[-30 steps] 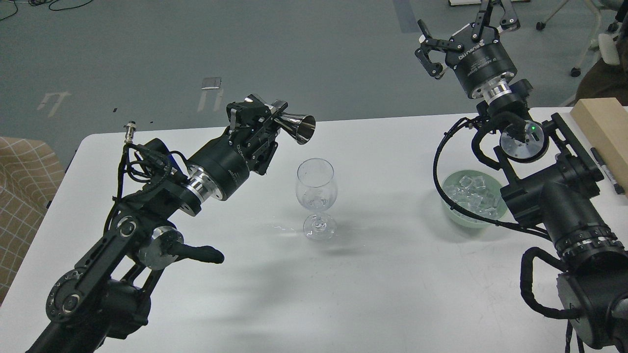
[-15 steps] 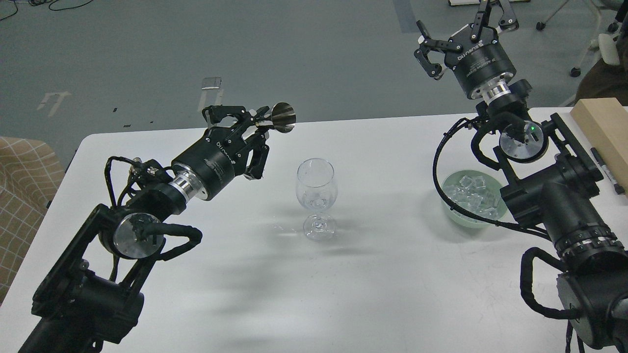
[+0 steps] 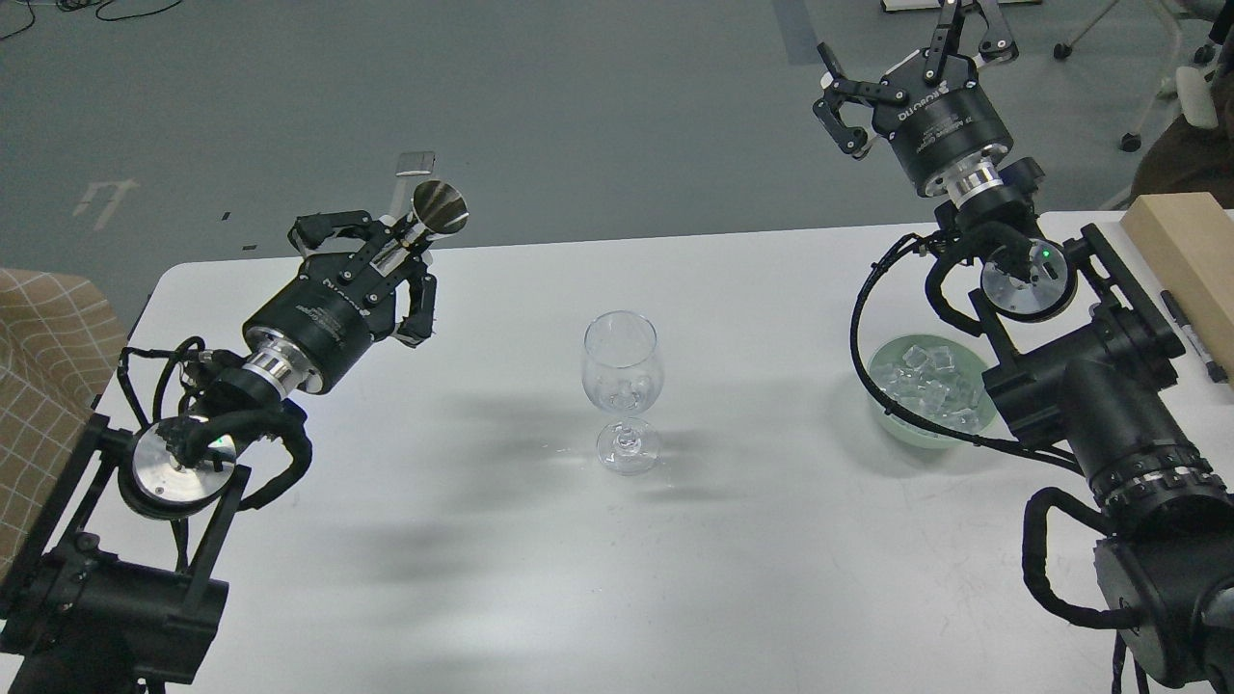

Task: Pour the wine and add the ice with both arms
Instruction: 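Move the jigger back away from the wine glass with the left gripper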

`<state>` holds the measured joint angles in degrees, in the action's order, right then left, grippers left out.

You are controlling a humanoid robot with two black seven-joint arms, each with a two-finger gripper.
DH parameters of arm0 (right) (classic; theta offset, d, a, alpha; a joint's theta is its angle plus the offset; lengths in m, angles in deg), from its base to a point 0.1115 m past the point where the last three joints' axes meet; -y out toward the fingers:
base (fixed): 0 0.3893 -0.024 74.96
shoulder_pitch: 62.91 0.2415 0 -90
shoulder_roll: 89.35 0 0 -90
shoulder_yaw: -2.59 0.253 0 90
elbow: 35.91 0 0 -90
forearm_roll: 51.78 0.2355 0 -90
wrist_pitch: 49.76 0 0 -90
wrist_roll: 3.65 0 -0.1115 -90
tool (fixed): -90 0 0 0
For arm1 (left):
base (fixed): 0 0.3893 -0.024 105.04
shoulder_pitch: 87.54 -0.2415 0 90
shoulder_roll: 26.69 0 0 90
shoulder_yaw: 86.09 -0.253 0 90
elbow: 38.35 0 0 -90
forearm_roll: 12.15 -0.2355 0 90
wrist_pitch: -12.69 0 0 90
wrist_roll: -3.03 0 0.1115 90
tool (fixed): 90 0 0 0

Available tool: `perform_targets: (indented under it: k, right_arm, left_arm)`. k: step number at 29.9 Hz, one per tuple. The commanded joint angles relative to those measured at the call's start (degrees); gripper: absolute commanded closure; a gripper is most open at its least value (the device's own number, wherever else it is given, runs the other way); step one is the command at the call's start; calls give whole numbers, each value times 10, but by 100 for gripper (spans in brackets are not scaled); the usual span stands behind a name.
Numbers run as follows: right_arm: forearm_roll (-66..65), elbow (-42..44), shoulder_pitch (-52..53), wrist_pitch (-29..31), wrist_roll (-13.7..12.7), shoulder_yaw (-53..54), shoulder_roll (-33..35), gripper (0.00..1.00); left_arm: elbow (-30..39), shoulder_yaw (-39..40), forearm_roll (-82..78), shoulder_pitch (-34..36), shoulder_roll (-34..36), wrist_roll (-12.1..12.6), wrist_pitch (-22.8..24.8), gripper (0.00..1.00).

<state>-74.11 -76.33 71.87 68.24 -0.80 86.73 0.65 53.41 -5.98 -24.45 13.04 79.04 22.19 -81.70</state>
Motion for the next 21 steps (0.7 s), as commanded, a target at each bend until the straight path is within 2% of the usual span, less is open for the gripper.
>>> perform_targets:
  k: [1,8,13,21]
  right_arm:
    - [0,0,0,0,0,1,0,0]
    - [0,0,0,0,0,1,0,0]
    - [0,0,0,0,0,1,0,0]
    - [0,0,0,0,0,0,0,0]
  left_arm:
    - [-18,35,28,-8,-1,-1,-11,81]
    - [-65,82,79,-9,-9,-4,-18,81]
    - [-126,106,145,-11,-10,-9,-11,80]
    - [-218,116,196,-18,-10,-11,67,77]
